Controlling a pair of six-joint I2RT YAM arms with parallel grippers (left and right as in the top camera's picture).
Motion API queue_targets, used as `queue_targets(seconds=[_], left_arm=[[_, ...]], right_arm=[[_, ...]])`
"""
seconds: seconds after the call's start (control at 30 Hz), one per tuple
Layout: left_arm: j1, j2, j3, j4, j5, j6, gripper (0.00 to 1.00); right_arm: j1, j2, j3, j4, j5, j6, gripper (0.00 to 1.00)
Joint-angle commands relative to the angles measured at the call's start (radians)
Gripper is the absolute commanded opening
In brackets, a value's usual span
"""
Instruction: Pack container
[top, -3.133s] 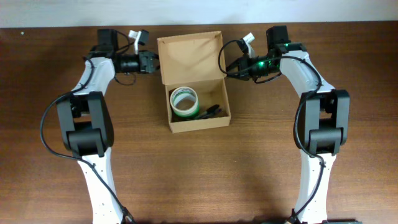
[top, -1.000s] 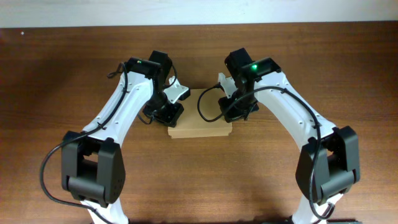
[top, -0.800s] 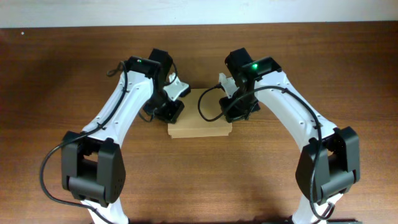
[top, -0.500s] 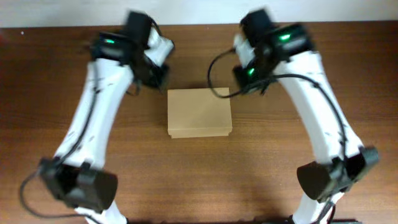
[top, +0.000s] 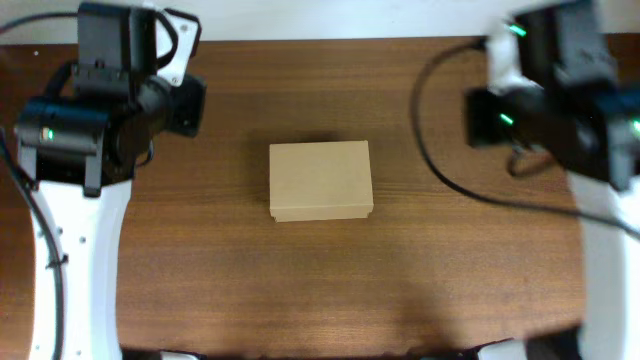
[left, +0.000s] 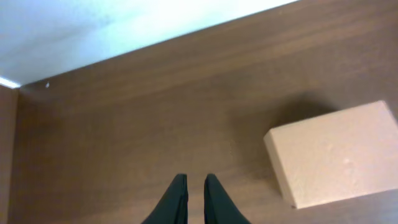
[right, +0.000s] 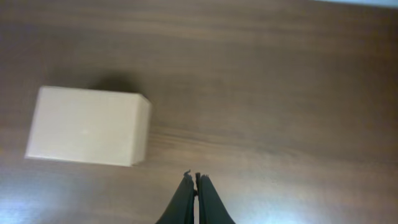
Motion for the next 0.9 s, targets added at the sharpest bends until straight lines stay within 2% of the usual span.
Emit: queue_targets(seconds=[0.0, 0.03, 0.17, 0.23, 0.27, 0.3, 0.33, 0.37, 0.4, 0.47, 0.87], left_arm=[[0.027, -0.2, -0.206, 0.068, -0.03, 0.002, 0.09], [0.029, -0.29, -0.343, 0.116, -0.046, 0.002, 0.08], [0.032, -0.472, -0.652, 0.167, -0.075, -0.003, 0.08], [0.035, -0.532, -0.77, 0.189, -0.074, -0.005, 0.08], [0.035, -0.559, -0.833, 0.208, -0.075, -0.005, 0.11], [0.035, -0.575, -0.872, 0.224, -0.075, -0.005, 0.22], [0.035, -0.593, -0.914, 0.243, -0.075, -0.005, 0.36], [0.035, -0.609, -0.951, 0.264, -0.075, -0.005, 0.62], [0.035, -0.62, -0.976, 0.274, -0.075, -0.005, 0.72], [0.035, -0.629, -0.999, 0.275, -0.075, -0.005, 0.99], [0.035, -0.626, -1.003, 0.274, -0.074, -0.005, 0.99]], right_arm=[[-0.042, -0.251, -0.216, 0.049, 0.012, 0.022, 0.04], [-0.04, -0.355, -0.33, 0.08, 0.029, 0.022, 0.05], [-0.042, -0.566, -0.567, 0.107, 0.076, 0.03, 0.08], [-0.042, -0.648, -0.666, 0.124, 0.103, 0.03, 0.19], [-0.042, -0.675, -0.702, 0.144, 0.112, 0.03, 0.39], [-0.042, -0.702, -0.739, 0.172, 0.117, 0.029, 0.61], [-0.042, -0.719, -0.765, 0.195, 0.117, 0.029, 0.91], [-0.042, -0.732, -0.786, 0.217, 0.117, 0.029, 0.99], [-0.042, -0.742, -0.804, 0.236, 0.121, 0.029, 0.99], [-0.042, -0.743, -0.815, 0.242, 0.12, 0.021, 0.99], [-0.042, -0.72, -0.816, 0.241, 0.119, 0.022, 0.99]])
